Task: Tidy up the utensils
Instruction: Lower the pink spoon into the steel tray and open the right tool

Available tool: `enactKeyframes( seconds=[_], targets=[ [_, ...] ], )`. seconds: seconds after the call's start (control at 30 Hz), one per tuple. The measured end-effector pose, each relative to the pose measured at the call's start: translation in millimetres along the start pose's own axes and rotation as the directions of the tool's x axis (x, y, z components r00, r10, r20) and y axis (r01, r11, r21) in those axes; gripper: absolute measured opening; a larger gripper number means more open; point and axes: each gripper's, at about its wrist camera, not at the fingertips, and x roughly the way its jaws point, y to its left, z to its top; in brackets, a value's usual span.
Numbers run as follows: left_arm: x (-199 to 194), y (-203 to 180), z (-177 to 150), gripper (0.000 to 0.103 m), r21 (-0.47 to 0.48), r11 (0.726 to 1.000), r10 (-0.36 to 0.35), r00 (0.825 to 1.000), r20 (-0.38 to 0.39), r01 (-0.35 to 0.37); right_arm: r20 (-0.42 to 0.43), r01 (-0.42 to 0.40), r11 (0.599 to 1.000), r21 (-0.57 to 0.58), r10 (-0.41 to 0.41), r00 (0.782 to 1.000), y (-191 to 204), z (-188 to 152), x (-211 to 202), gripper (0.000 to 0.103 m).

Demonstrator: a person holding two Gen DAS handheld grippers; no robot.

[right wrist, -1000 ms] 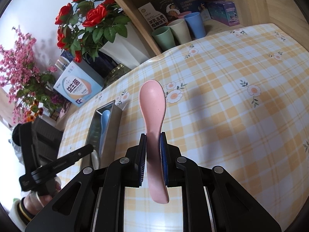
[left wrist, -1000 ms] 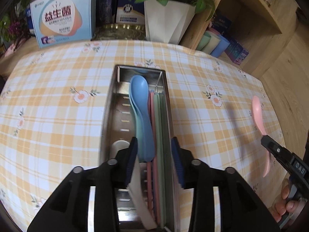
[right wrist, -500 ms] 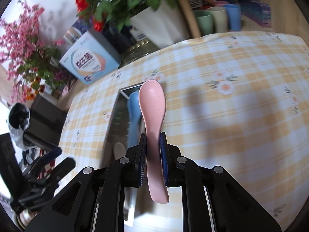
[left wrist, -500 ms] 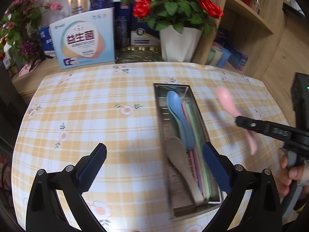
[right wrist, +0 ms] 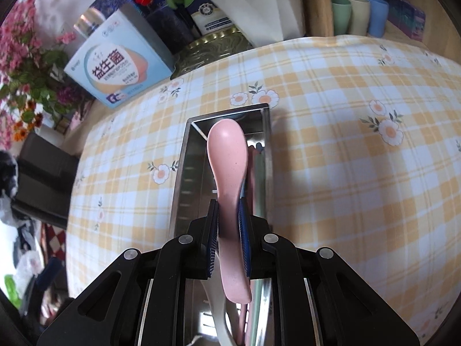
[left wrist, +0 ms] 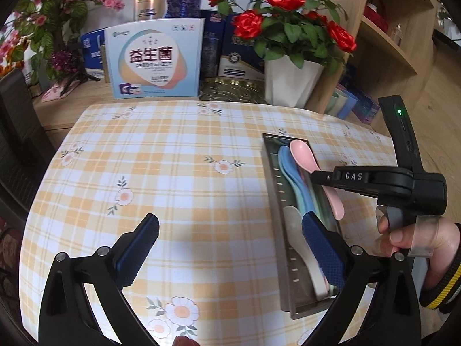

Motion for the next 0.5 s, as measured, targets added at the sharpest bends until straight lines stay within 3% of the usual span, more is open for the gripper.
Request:
enactKeyframes(
  seconds=[0.3, 0.5],
  targets=[
    [-2, 13, 1, 0.097, -0.044, 0.999, -0.005, 1.0, -0.005, 0.005, -0.026, 0.044, 0.999, 0.006, -0.044, 0.999, -1, 3, 13, 0.015],
    [-3, 8, 3, 0.097, -0.036, 0.999, -0.002, 1.0, -0.019, 0.002, -0.023, 0.022, 1.0, 0.0, -0.022, 0.999, -2, 3, 11, 0.016]
  ],
)
